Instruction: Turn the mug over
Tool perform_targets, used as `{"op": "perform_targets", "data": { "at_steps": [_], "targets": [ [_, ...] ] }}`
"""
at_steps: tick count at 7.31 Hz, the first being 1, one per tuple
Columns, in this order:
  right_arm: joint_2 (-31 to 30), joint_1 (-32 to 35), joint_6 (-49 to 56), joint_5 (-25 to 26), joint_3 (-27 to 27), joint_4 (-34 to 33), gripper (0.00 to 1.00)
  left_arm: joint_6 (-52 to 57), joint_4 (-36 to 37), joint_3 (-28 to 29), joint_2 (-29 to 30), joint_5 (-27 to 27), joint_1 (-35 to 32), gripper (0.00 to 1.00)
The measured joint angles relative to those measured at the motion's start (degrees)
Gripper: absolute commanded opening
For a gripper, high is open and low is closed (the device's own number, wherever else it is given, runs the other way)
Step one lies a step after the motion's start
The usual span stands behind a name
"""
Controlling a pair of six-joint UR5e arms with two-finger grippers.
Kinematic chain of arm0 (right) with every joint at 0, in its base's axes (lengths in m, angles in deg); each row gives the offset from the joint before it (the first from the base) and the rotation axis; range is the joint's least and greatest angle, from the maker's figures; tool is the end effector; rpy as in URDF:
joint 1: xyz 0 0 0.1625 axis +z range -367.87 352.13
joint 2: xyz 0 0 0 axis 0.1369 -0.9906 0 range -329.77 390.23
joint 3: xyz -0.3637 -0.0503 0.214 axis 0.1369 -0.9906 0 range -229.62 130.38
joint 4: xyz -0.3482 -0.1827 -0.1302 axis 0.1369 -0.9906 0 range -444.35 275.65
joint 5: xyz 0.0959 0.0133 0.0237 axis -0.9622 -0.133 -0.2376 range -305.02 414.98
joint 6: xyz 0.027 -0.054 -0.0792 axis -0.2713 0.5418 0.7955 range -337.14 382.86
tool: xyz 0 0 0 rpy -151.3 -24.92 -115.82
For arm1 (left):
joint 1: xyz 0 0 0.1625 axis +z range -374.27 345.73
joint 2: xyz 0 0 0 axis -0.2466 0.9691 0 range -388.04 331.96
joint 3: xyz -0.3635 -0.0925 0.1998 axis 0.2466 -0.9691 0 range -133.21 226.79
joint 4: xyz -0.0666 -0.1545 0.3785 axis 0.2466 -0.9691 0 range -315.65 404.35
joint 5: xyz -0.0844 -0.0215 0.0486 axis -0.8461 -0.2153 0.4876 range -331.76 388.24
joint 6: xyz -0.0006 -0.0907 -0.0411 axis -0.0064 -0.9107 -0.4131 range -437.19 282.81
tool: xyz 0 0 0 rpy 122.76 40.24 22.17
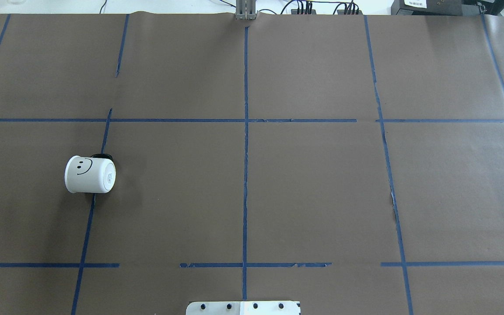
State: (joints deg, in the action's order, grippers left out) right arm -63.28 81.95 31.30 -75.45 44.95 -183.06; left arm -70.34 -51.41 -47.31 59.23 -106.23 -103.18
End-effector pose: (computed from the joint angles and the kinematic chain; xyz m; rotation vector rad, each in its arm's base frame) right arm 0.0673 -0.4549 0.6678 -0.0768 -0.7121 -0.0969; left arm -0.0544 -0.4808 0.6358 0.1572 0.7692 0.1799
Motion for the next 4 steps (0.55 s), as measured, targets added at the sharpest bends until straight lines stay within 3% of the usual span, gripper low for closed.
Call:
{"op": "perform_targets", "data": {
  "at_steps": [4],
  "targets": [
    [0.0, 0.0, 0.0, 0.0, 0.0, 0.0, 1.0, -0.19, -0.73, 0.86, -0.1, -0.03, 0.17, 1.0]
  ]
}}
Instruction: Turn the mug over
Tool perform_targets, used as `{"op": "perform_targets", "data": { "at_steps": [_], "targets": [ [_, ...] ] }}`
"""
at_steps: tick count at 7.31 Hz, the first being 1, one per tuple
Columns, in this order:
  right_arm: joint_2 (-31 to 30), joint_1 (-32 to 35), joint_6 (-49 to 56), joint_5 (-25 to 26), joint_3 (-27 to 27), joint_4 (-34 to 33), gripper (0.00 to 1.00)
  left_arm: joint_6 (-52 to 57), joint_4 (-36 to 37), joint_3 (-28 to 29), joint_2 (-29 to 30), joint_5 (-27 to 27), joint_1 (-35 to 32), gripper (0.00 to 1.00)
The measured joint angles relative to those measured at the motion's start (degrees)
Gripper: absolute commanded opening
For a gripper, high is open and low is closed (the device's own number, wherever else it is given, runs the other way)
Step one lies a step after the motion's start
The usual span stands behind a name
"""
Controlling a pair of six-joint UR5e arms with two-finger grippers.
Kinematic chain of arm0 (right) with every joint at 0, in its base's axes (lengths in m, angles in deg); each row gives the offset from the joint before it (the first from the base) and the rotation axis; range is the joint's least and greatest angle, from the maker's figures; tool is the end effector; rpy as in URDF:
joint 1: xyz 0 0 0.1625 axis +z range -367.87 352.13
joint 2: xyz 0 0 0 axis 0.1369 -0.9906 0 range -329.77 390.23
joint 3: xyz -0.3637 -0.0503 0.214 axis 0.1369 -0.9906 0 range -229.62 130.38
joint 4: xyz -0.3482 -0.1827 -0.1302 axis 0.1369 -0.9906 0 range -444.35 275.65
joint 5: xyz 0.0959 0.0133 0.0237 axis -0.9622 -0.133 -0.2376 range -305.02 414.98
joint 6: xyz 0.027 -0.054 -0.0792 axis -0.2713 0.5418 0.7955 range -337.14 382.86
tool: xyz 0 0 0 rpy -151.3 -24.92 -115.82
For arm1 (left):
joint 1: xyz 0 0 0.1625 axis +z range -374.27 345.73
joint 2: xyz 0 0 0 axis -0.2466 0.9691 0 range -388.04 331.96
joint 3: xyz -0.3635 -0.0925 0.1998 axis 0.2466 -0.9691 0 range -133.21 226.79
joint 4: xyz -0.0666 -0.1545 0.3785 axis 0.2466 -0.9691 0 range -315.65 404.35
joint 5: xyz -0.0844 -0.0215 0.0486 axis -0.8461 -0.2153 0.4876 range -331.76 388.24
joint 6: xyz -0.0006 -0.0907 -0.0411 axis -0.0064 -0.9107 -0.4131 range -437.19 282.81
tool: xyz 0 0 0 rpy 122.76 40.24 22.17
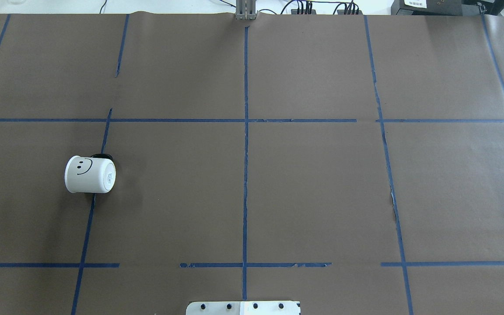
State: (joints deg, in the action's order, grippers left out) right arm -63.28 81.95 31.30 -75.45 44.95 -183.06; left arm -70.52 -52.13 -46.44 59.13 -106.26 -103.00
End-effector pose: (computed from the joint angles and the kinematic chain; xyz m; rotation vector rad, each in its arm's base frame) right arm 0.0673 -0.4549 0.6678 -0.0768 -0.7121 -0.0969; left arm -0.0529 -0.4800 0.6429 0.1506 0.7705 0.1782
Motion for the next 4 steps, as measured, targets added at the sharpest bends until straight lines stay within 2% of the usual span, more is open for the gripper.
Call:
{"op": "perform_targets", "data": {
  "at_steps": [2, 4],
  "targets": [
    [0.0, 0.0, 0.0, 0.0, 0.0, 0.0, 1.0, -0.07, -2.82, -1.7, 0.07, -0.88, 1.62, 1.0],
    [0.0, 0.0, 0.0, 0.0, 0.0, 0.0, 1.0, -4.98, -12.17, -2.12, 0.2, -5.32, 8.29, 1.0]
  ]
}}
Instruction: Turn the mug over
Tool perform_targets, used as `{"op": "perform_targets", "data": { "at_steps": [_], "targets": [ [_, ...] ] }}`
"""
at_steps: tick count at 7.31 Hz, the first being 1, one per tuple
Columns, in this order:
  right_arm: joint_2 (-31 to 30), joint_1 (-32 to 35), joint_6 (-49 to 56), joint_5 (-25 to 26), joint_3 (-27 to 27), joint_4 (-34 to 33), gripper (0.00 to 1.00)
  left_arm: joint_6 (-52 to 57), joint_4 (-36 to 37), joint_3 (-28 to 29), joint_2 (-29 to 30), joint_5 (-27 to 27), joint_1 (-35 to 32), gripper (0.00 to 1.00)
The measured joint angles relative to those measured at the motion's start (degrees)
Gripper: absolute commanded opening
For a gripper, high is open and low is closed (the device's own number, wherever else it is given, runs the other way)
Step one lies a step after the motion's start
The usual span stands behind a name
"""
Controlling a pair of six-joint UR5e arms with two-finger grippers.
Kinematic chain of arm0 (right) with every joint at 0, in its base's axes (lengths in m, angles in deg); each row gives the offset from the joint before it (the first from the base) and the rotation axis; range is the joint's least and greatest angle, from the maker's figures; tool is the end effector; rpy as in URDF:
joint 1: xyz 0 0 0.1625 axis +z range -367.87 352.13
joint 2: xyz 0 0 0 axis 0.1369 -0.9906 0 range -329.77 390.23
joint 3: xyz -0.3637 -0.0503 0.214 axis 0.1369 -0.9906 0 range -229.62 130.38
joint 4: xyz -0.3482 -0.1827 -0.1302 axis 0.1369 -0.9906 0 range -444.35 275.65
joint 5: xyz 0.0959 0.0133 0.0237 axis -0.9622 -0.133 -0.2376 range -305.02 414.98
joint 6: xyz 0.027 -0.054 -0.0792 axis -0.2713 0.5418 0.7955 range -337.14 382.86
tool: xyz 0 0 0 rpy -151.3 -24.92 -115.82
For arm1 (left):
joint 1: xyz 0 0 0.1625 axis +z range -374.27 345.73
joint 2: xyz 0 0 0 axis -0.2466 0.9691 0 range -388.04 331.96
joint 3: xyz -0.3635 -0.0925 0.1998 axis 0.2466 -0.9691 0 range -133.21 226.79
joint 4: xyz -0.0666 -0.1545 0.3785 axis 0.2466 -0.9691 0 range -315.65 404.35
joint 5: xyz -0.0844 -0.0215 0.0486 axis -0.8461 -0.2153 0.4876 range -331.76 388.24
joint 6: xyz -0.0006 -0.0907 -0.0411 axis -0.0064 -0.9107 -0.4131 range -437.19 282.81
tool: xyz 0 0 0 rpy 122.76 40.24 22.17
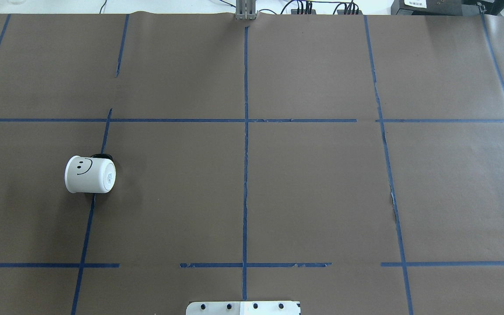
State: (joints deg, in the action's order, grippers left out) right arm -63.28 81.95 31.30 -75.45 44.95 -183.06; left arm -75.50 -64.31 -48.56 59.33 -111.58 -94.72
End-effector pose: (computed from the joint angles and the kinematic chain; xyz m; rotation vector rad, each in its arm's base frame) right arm 0.0673 -0.4549 0.6678 -0.0768 -0.7121 -0.0969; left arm 0.0246 -0.4913 0.5920 0.2908 0.8848 0.3442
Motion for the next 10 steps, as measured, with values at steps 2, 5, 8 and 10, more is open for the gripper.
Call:
{"op": "perform_targets", "data": {
  "at_steps": [2, 5, 8, 10],
  "targets": [
    [0.0, 0.0, 0.0, 0.0, 0.0, 0.0, 1.0, -18.34, -13.74, 0.67, 0.05, -2.3, 7.43, 1.0],
    [0.0, 0.02, 0.0, 0.0, 0.0, 0.0, 1.0, -46.23, -37.25, 6.47, 0.68, -11.73, 14.06, 0.98],
    [0.0, 0.0, 0.0, 0.0, 0.0, 0.0, 1.0, -60.78, -51.42, 11.5, 0.98, -3.47, 16.92, 0.99],
    [0.0, 0.0, 0.0, 0.0, 0.0, 0.0, 1.0, -72.16, -61.02, 12.6, 1.03, 5.52, 21.86, 0.99]
  ]
}}
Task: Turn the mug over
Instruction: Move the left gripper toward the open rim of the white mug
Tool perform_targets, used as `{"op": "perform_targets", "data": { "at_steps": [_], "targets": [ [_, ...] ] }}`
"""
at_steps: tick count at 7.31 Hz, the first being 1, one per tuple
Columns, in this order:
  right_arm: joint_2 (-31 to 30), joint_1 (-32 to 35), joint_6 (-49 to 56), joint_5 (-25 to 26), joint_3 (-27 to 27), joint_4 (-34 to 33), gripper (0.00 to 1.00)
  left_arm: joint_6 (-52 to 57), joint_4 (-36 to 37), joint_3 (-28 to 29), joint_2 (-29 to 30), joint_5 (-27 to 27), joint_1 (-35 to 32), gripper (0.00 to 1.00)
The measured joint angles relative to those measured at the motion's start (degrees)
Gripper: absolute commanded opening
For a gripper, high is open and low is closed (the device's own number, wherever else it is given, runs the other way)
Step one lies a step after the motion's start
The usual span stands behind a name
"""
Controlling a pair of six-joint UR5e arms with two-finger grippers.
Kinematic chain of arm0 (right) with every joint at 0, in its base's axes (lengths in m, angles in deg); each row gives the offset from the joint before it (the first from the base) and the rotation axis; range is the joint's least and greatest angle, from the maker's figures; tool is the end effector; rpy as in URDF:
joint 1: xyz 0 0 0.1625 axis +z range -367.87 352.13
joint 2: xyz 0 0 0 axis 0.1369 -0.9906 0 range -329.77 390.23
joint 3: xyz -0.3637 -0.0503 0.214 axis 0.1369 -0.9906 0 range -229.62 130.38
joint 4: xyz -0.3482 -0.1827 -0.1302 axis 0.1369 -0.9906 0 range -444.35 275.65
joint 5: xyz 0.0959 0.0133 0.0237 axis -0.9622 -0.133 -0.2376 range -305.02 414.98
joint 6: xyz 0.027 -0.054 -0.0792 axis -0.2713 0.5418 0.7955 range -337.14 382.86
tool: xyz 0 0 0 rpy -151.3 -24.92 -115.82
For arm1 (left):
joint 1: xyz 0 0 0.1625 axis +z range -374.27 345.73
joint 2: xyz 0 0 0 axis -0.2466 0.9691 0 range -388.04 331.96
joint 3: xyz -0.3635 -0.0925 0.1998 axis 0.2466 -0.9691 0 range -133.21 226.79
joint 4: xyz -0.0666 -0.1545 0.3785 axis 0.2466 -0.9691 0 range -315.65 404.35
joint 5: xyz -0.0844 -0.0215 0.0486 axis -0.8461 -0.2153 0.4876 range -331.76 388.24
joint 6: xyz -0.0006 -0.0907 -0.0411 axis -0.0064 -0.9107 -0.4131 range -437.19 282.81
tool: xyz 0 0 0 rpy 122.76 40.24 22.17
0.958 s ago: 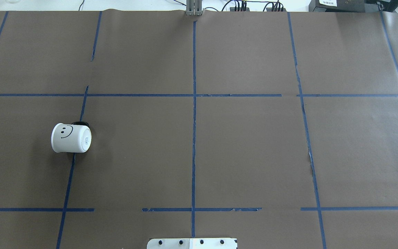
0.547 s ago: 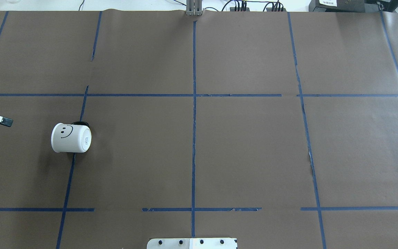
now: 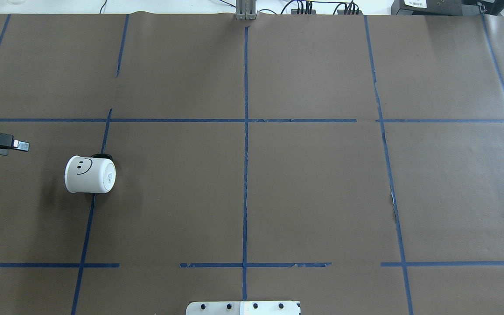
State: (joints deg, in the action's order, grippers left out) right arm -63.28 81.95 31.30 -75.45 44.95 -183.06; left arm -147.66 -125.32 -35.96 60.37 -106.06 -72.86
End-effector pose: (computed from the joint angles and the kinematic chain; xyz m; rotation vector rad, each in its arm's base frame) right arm 0.0673 -0.4549 0.6678 -0.0768 -0.7121 -0.0969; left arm 0.1936 -0.4394 0.5768 0.2149 1.3169 -0.1000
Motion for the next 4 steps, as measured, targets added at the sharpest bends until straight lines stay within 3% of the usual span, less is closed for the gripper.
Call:
{"op": "perform_targets", "data": {
  "at_steps": [2, 4],
  "targets": [
    [0.0, 0.0, 0.0, 0.0, 0.0, 0.0, 1.0, -8.94, -14.38, 3.63, -0.04, 1.64, 3.22, 0.99],
    [0.0, 0.0, 0.0, 0.0, 0.0, 0.0, 1.0, -13.89, -22.59, 5.26, 0.59, 1.79, 5.25, 0.99]
  ]
}}
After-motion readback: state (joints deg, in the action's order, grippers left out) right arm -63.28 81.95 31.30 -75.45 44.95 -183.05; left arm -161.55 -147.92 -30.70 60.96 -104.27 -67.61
